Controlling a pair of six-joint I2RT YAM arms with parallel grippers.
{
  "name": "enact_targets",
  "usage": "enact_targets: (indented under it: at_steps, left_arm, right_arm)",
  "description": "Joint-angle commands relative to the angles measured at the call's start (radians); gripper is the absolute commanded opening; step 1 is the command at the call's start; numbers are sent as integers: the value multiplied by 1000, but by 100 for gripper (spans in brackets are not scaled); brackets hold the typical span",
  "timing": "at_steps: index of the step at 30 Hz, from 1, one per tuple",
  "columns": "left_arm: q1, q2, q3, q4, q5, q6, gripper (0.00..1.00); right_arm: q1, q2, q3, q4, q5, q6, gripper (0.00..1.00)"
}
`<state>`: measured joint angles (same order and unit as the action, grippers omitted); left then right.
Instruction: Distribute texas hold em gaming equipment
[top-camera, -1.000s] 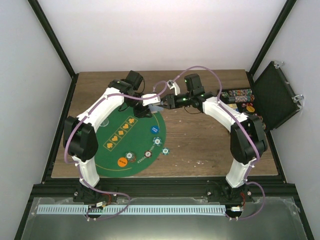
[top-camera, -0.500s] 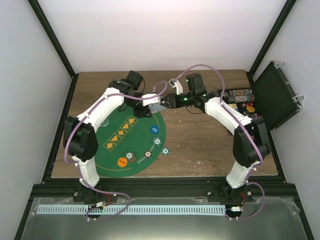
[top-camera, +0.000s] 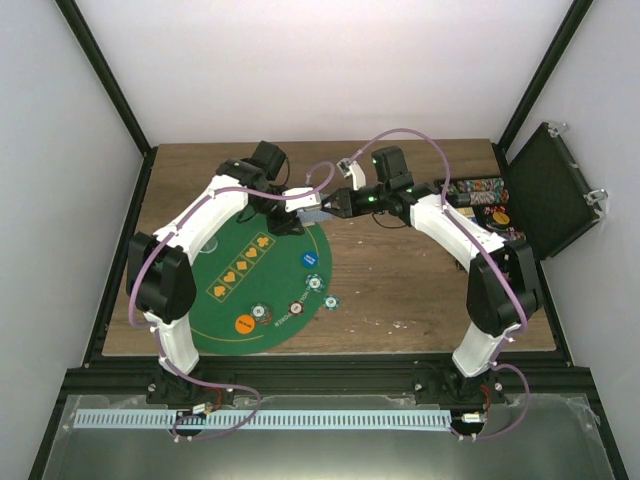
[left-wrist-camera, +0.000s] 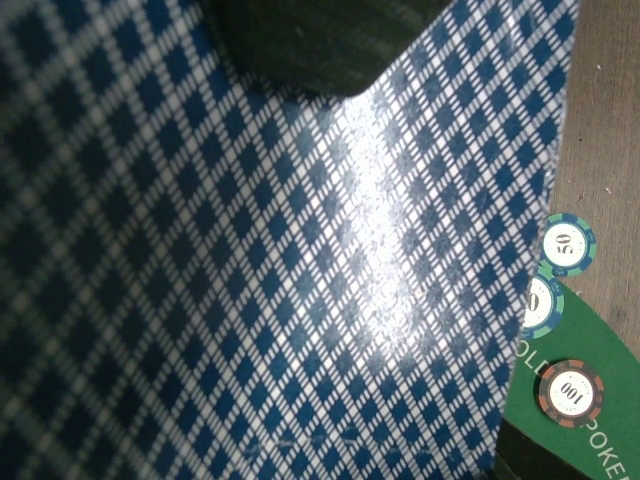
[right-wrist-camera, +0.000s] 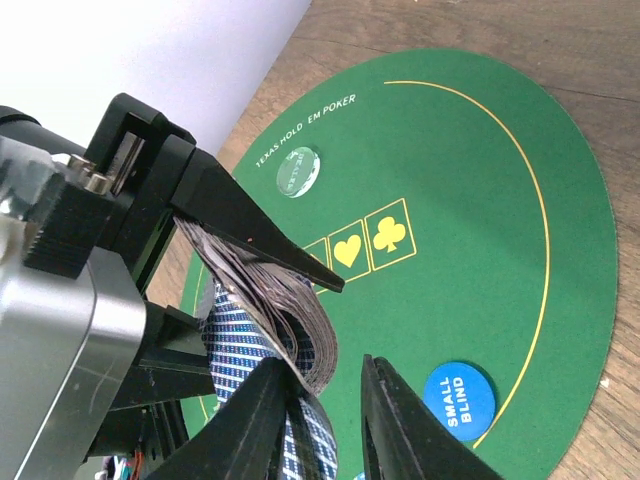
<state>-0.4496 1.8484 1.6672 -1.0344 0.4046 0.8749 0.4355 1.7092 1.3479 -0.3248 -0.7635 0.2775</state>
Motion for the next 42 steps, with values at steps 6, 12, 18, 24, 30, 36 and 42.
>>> enact_targets:
  at_steps: [6, 12, 18, 24, 30, 36, 42]
  left_arm:
    - [0, 6, 0, 4, 18, 18, 45]
    - [0, 8, -1, 3, 18, 17, 45]
    - [0, 9, -2, 4, 18, 17, 45]
    - [0, 11, -9, 6, 20, 16, 45]
    - [1, 11, -13, 13, 20, 7, 45]
    - [7, 6, -23, 22, 21, 5, 45]
    - [14, 2, -28, 23, 22, 3, 45]
  right_arm:
    - [4, -45, 27, -37, 29, -17, 19]
    - [3, -52, 32, -47, 40, -20, 19]
    - [3, -60, 36, -58, 48, -26, 9]
    - [3, -69, 43, -66, 42, -31, 3]
    - [3, -78, 58, -80, 19, -41, 1]
    - [-5, -99, 56, -65, -16, -36, 1]
    - [-22, -109, 51, -56, -49, -26, 1]
